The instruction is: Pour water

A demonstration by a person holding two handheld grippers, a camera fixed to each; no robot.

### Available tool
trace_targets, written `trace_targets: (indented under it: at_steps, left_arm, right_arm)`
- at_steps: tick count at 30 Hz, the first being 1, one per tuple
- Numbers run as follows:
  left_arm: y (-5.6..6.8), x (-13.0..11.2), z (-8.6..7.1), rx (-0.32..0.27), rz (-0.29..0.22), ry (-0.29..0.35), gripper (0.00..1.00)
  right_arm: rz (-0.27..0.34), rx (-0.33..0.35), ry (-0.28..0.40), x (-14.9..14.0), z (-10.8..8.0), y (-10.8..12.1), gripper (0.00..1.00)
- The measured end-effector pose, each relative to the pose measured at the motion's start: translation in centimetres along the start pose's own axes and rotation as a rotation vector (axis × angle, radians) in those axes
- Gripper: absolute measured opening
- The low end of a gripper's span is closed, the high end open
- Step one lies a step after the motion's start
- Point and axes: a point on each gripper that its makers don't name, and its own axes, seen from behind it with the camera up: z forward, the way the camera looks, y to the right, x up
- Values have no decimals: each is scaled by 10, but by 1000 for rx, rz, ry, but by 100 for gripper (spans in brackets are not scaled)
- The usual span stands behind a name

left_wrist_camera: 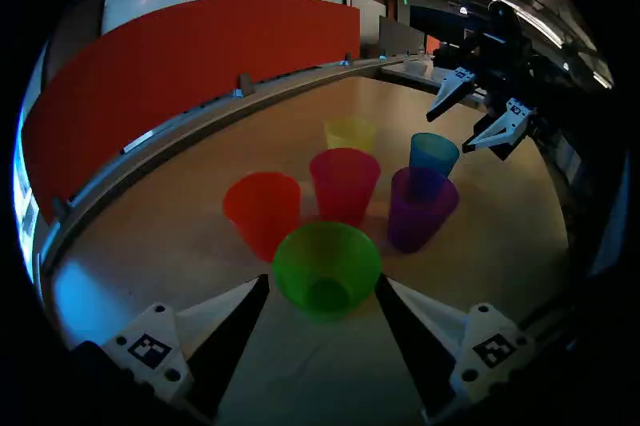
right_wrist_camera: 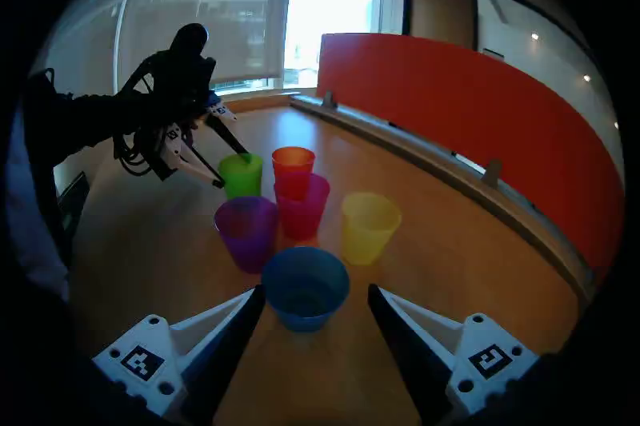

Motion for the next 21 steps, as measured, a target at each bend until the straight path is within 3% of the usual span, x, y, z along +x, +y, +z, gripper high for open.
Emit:
trace_targets:
  at_steps: [17,21]
  left_arm:
    - [4,4,15,-10,22,-15,98]
    - [4,3,16,-8,17,-18,92]
  right_arm:
    - [1,-11,4,0,-3,4,99]
    - [3,-11,5,-1,-3,4,100]
